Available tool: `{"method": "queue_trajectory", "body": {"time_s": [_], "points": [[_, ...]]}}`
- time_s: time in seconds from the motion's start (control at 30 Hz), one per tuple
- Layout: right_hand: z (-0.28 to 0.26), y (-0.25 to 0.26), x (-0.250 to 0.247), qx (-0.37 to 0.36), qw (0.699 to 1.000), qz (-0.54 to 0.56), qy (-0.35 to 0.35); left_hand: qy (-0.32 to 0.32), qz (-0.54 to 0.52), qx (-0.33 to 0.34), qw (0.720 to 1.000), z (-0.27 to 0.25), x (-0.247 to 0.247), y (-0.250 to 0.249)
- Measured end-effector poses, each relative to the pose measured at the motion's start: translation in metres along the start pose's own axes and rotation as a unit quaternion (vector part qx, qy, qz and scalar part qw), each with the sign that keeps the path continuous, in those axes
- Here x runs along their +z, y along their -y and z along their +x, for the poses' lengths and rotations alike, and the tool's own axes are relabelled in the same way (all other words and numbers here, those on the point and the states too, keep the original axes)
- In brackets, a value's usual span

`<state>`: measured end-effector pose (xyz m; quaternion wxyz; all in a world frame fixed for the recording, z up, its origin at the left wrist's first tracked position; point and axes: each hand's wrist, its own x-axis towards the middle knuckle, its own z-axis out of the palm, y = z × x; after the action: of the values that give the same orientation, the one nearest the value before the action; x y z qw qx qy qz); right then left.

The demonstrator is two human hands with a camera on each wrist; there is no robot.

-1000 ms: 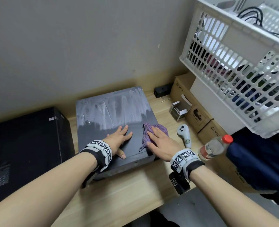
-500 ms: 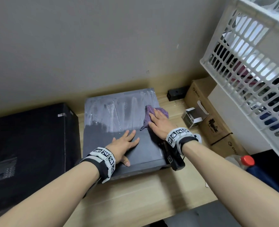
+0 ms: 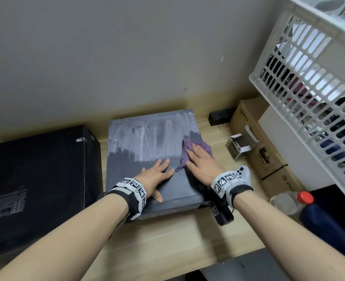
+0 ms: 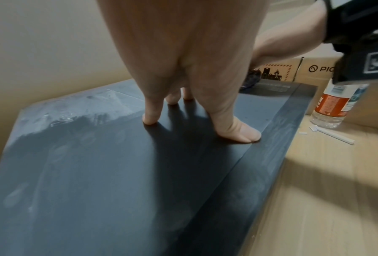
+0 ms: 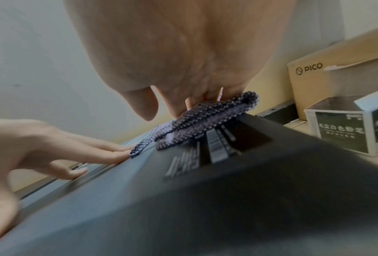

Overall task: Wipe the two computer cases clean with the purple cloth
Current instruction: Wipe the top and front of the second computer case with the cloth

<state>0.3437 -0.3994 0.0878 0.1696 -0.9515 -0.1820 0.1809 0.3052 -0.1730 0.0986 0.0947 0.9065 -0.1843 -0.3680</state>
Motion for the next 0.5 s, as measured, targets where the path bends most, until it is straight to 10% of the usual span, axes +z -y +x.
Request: {"method": "queue_trajectory", "body": {"time_s": [0.37,0.5], "points": [[-0.019,0.014,0.005,0.023,0.999,-0.019,0.026,-0.053,0.013,0.020,0.998,-0.024,0.001,0.018],[-0.001,0.044,0.012,0.048,0.998,-0.032,0.025,-0.156,0.011,-0.113,0.981,-0.063,0.019,0.067]]}}
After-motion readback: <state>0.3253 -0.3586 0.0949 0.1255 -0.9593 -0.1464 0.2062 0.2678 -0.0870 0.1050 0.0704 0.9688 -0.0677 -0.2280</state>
